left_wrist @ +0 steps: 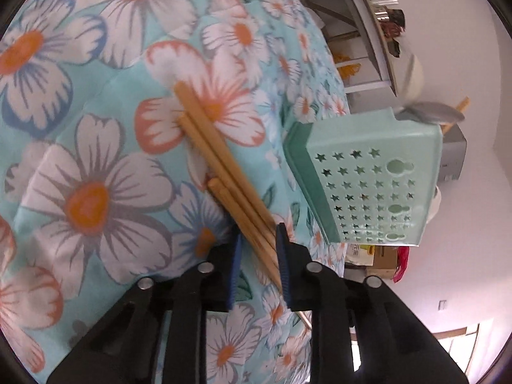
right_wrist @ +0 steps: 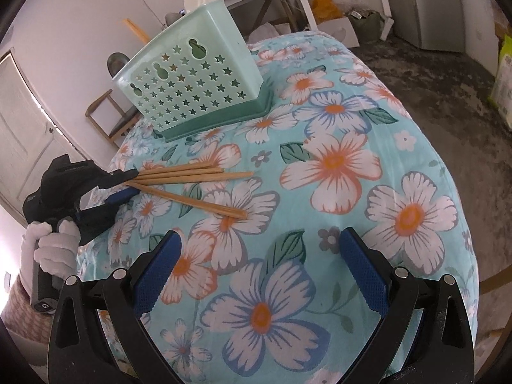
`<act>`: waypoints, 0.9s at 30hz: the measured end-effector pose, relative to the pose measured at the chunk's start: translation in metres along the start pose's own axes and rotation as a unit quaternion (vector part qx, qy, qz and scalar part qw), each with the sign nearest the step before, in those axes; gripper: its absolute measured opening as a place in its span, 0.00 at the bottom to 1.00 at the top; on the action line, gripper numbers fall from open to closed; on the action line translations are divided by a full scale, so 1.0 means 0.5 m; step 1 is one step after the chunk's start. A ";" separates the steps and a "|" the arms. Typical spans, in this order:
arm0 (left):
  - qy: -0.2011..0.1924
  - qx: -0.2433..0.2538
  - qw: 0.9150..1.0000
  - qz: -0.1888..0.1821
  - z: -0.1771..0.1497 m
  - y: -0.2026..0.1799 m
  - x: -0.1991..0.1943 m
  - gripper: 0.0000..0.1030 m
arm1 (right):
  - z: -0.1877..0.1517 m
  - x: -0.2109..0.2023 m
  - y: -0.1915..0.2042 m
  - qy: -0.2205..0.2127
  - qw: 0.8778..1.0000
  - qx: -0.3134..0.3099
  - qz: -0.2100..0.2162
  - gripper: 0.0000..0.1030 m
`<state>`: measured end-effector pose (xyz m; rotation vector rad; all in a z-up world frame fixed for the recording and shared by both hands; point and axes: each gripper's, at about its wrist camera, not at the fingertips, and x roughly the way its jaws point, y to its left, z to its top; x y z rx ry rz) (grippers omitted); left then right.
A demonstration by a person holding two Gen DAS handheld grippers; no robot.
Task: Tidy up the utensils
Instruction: 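Close the left tool on the wooden chopstick bundle and lift it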
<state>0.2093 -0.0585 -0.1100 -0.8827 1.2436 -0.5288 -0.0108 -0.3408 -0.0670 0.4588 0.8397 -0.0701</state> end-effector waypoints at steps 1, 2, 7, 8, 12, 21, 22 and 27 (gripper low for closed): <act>-0.001 -0.002 1.000 -0.001 0.000 0.001 0.000 0.17 | 0.000 0.000 -0.001 -0.001 1.000 0.001 0.001 0.92; -0.002 -0.002 1.000 -0.001 0.000 0.002 -0.001 0.16 | 0.000 -0.001 -0.001 -0.001 1.000 0.002 0.002 0.92; -0.003 -0.011 1.000 -0.004 -0.001 0.010 -0.009 0.11 | 0.001 -0.003 -0.005 -0.003 1.000 0.007 0.008 0.92; -0.003 -0.012 1.000 -0.005 -0.001 0.012 -0.013 0.11 | 0.001 -0.003 -0.005 -0.003 1.000 0.007 0.008 0.92; -0.004 -0.009 1.000 -0.007 -0.009 0.024 -0.037 0.11 | 0.001 -0.003 -0.005 -0.004 1.000 0.008 0.010 0.92; -0.017 0.019 1.000 0.005 -0.024 0.033 -0.084 0.12 | 0.016 -0.009 -0.038 0.003 0.996 0.067 0.065 0.92; -0.020 0.024 0.999 0.008 -0.026 0.034 -0.091 0.12 | 0.020 -0.007 -0.039 0.010 0.995 0.071 0.067 0.92; -0.050 0.071 0.995 0.047 -0.027 0.037 -0.126 0.12 | 0.052 -0.006 -0.041 0.038 0.990 0.098 0.092 0.86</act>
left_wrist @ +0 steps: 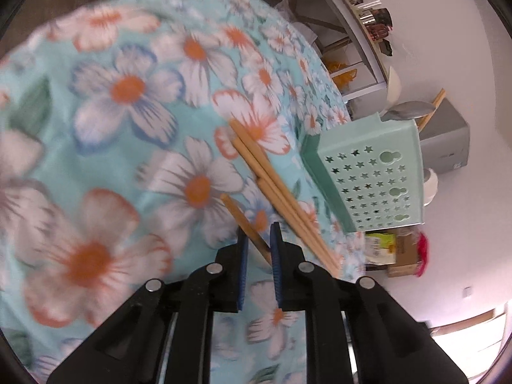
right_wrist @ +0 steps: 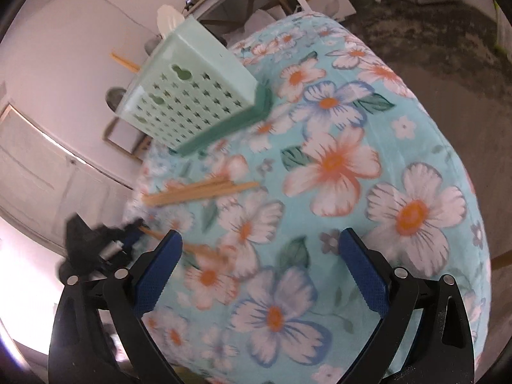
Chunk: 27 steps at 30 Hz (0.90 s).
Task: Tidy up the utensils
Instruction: 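Close the left tool on the wooden chopstick bundle and lift it, then pinch one chopstick with the right tool while the left tool holds the bundle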
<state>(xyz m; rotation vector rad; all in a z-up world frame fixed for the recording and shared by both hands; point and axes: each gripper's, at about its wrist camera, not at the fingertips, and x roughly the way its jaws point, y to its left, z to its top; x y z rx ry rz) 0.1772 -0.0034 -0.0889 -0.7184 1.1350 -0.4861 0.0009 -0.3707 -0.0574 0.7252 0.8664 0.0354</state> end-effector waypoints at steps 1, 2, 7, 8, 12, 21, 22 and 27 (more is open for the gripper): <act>-0.005 0.009 1.000 0.009 -0.001 0.001 -0.004 0.13 | 0.008 0.000 0.002 -0.001 1.000 0.010 0.019 0.82; -0.007 0.015 1.000 0.014 -0.002 0.004 -0.006 0.13 | 0.015 0.002 0.003 0.001 0.999 0.023 0.035 0.77; -0.014 0.027 0.999 0.019 -0.010 0.011 -0.010 0.13 | 0.030 0.057 -0.033 0.038 0.981 0.154 0.114 0.52; -0.015 0.031 0.999 0.020 -0.010 0.009 -0.010 0.14 | 0.030 0.071 -0.043 0.047 0.975 0.179 0.121 0.45; -0.015 0.040 0.999 0.020 -0.012 0.008 -0.009 0.14 | 0.031 0.111 -0.070 0.061 0.959 0.248 0.126 0.26; -0.013 0.044 0.999 0.015 -0.010 0.010 -0.002 0.14 | 0.054 0.154 -0.071 0.063 0.943 0.297 0.134 0.25; -0.014 0.044 0.999 0.015 -0.010 0.010 -0.002 0.14 | 0.058 0.156 -0.071 0.062 0.944 0.297 0.132 0.25; -0.014 0.044 0.999 0.015 -0.011 0.010 -0.002 0.14 | 0.066 0.164 -0.074 0.058 0.945 0.301 0.117 0.10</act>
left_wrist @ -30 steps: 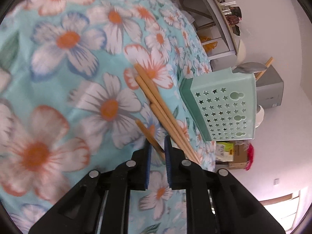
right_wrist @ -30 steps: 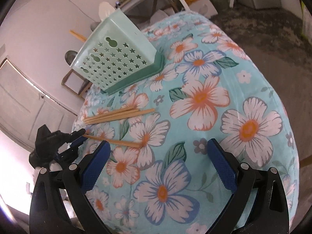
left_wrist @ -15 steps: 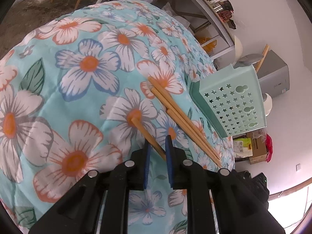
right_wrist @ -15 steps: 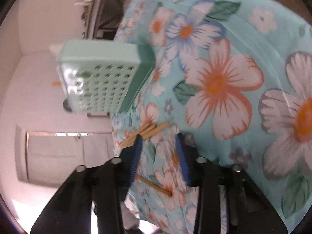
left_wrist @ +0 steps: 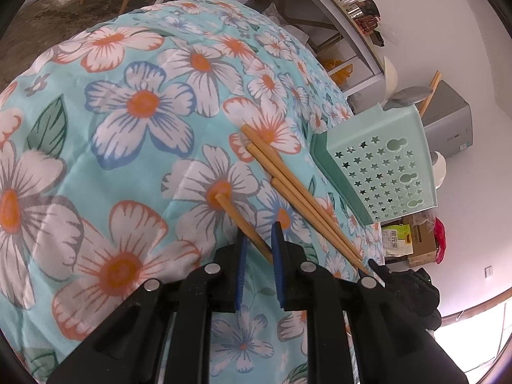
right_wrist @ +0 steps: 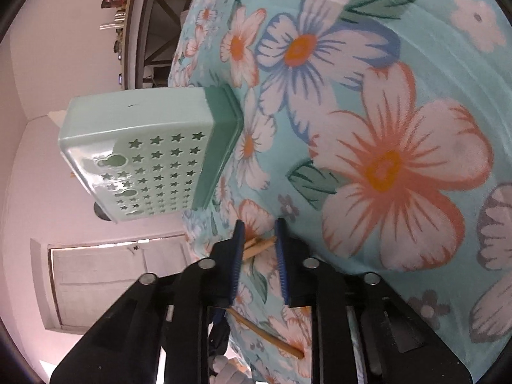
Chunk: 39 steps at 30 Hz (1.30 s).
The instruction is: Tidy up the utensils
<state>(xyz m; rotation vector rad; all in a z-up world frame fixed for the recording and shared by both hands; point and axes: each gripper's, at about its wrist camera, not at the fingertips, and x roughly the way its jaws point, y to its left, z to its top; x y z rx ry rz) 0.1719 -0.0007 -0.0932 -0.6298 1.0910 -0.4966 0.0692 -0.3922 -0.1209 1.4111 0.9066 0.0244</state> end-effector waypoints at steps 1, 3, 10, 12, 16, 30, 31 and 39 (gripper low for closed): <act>0.000 0.001 1.000 0.001 0.000 0.000 0.000 0.14 | 0.001 0.000 -0.006 -0.002 1.000 0.003 0.000 0.08; -0.001 0.001 1.000 0.001 0.000 0.001 0.000 0.14 | 0.001 -0.002 -0.013 -0.005 1.000 0.006 0.006 0.08; -0.003 0.003 1.000 0.003 -0.001 -0.001 0.000 0.14 | -0.009 -0.042 0.003 -0.029 0.999 -0.015 0.025 0.07; -0.005 0.006 1.000 0.006 -0.002 -0.003 -0.001 0.14 | -0.013 -0.071 0.028 -0.043 0.997 -0.046 0.035 0.05; -0.010 0.017 1.000 0.017 -0.002 -0.015 -0.006 0.14 | -0.030 -0.141 0.092 -0.083 0.988 -0.122 0.050 0.03; -0.111 0.157 0.981 -0.012 0.021 -0.185 -0.155 0.08 | -0.080 -0.307 0.198 -0.173 0.940 -0.281 0.087 0.03; -0.116 0.164 0.979 -0.016 0.024 -0.198 -0.164 0.07 | -0.078 -0.313 0.196 -0.174 0.939 -0.281 0.090 0.03; -0.180 0.227 0.955 -0.058 0.080 -0.327 -0.251 0.05 | -0.069 -0.351 0.179 -0.187 0.937 -0.278 0.099 0.03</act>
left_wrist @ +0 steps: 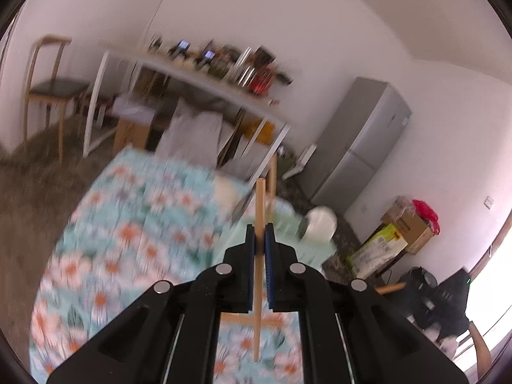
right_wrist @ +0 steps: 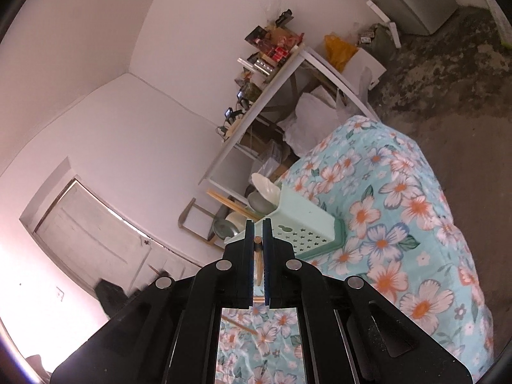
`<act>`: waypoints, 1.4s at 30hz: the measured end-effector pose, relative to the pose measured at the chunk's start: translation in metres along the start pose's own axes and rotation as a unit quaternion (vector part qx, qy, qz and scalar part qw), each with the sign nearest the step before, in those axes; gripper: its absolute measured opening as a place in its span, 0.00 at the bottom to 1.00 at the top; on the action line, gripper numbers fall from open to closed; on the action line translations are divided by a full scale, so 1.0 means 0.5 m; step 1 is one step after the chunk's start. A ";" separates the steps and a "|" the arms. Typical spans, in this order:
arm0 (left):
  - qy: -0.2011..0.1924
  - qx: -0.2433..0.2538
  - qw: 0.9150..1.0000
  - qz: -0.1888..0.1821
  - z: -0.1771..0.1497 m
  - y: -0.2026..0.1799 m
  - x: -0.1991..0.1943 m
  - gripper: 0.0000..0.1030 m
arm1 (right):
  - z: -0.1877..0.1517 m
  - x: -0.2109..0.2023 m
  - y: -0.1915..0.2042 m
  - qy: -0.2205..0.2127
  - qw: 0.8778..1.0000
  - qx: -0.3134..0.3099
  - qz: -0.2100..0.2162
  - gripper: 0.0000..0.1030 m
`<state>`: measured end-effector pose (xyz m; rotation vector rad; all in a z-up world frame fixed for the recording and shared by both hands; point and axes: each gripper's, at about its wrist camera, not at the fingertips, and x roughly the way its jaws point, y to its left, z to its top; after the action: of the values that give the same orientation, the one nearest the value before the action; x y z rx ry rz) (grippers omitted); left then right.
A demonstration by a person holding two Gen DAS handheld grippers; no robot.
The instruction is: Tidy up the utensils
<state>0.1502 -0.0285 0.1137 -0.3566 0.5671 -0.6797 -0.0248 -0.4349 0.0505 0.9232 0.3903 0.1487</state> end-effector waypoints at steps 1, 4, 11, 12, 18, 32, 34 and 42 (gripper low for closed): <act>-0.013 0.007 1.000 -0.008 0.021 -0.013 -0.004 0.05 | 0.001 -0.003 -0.005 -0.001 1.000 0.002 0.000 0.03; -0.052 0.031 0.998 -0.021 0.075 -0.054 -0.013 0.05 | 0.005 -0.007 -0.014 -0.001 1.000 0.006 -0.001 0.03; -0.135 0.076 0.987 -0.040 0.178 -0.130 0.023 0.05 | 0.013 -0.024 -0.018 -0.003 1.000 0.005 0.003 0.03; -0.138 0.079 0.987 -0.037 0.184 -0.132 0.035 0.05 | 0.013 -0.025 -0.019 -0.003 1.000 0.006 0.003 0.03; -0.120 0.078 0.990 -0.018 0.190 -0.135 0.151 0.05 | 0.011 -0.027 -0.023 -0.001 1.000 0.007 -0.001 0.03; -0.038 0.072 0.997 0.011 0.104 -0.103 0.273 0.29 | 0.012 -0.038 -0.007 -0.002 1.000 -0.013 -0.013 0.03; -0.040 0.070 0.997 0.012 0.099 -0.099 0.261 0.36 | 0.013 -0.040 0.001 -0.006 1.000 -0.021 -0.014 0.03; -0.047 0.051 0.997 0.016 0.077 -0.071 0.184 0.56 | 0.028 -0.054 0.054 -0.018 0.998 -0.063 -0.002 0.03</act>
<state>0.2147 -0.1116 0.1270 -0.2817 0.4466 -0.6545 -0.0429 -0.4372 0.0868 0.8001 0.3456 0.1503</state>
